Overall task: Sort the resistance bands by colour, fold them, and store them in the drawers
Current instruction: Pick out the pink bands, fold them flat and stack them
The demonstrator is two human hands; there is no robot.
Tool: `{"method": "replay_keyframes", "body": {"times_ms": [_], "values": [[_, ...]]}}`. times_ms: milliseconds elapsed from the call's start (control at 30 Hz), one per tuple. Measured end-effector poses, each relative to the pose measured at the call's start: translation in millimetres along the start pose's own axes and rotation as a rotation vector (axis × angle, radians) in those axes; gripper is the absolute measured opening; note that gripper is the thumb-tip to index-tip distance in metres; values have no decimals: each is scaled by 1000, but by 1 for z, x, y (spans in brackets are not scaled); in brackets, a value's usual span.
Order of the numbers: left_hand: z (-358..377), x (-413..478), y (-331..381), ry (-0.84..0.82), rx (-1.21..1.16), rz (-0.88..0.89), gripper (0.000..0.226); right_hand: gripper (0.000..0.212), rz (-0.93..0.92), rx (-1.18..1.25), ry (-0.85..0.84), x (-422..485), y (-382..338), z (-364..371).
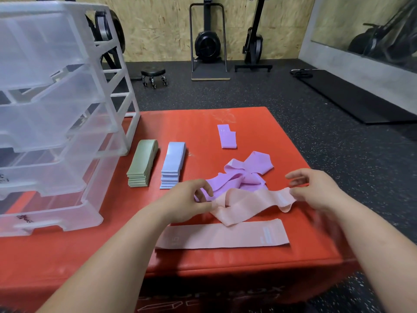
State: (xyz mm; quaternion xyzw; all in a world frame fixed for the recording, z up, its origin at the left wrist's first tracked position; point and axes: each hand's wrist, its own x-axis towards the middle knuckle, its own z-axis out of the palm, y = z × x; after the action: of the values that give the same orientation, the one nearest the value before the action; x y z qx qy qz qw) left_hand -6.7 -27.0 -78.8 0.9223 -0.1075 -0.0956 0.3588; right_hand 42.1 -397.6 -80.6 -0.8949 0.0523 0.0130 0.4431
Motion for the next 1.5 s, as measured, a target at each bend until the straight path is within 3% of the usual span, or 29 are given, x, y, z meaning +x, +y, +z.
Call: {"method": "replay_keyframes", "body": {"times_ms": [133,267,467,600,800,933,1333,1500], "values": [[3,-1,9,-118,59,28,13,44,-38,-13,92,-7,-7,-4],[6,2,10,-112,268,37,32,42,-66,-49,228,-7,-7,-13],[9,5,7,-41,328,60,11,37,-21,-12,307,-11,7,-24],[9,6,13,15,260,17,10,34,2,-5,277,-13,14,-28],[2,-1,22,143,-197,-44,8,33,-2,166,261,-15,18,-30],[-7,-13,22,200,-312,-44,6,28,-33,242,267,-23,9,-31],[-32,-78,20,200,-232,8,4,30,-165,310,344,-71,-29,-18],[-39,-106,17,282,-155,28,13,37,-155,318,339,-86,-36,-13]]}}
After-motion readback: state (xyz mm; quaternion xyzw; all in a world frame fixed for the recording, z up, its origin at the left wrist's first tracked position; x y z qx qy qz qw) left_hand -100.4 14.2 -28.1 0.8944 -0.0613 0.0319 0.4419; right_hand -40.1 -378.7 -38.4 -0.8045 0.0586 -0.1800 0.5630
